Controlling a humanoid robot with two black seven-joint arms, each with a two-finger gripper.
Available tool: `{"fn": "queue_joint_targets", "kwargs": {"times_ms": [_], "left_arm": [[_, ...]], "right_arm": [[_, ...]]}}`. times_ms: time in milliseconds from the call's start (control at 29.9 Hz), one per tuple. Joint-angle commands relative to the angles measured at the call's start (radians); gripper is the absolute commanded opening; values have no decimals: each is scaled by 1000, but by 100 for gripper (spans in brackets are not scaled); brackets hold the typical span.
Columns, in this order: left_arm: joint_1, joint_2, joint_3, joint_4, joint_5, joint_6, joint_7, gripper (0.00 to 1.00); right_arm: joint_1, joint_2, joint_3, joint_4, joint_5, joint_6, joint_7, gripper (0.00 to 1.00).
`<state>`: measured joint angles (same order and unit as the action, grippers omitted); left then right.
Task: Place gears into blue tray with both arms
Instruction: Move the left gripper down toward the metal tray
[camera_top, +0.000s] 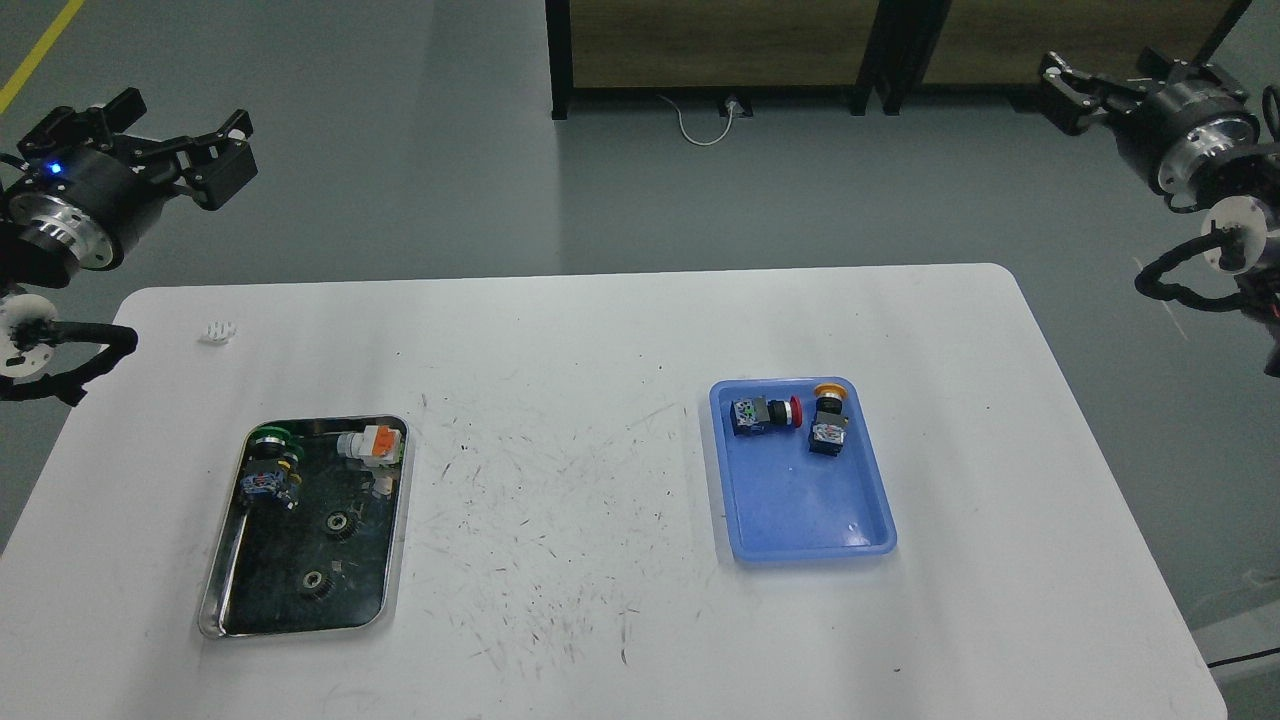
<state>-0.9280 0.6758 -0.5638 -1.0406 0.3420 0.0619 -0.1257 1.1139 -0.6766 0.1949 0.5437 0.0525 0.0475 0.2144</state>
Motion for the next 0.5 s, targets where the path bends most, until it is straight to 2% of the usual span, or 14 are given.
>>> {"fn": "queue_joint_targets", "kwargs": {"times_ms": [0, 67, 100, 167, 301, 468], "left_arm": [[4, -7, -5, 4, 2, 2, 0, 99], [14, -8, -1, 7, 2, 4, -8, 99], [14, -8, -5, 7, 2, 3, 4, 99], [11, -4, -7, 8, 2, -5, -12, 99], [15, 21, -36, 10, 2, -16, -35, 99], [17, 27, -54, 19, 0, -76, -46, 99]], "right_arm": [[-12, -3, 4, 1, -3, 3, 3, 100], [-22, -1, 6, 4, 0, 3, 9, 100], [-28, 0, 6, 4, 1, 2, 13, 100], [-32, 5, 8, 4, 0, 2, 26, 100], [-25, 12, 37, 1, -11, -8, 86, 100], [-12, 14, 67, -7, -37, -58, 89, 99]]}}
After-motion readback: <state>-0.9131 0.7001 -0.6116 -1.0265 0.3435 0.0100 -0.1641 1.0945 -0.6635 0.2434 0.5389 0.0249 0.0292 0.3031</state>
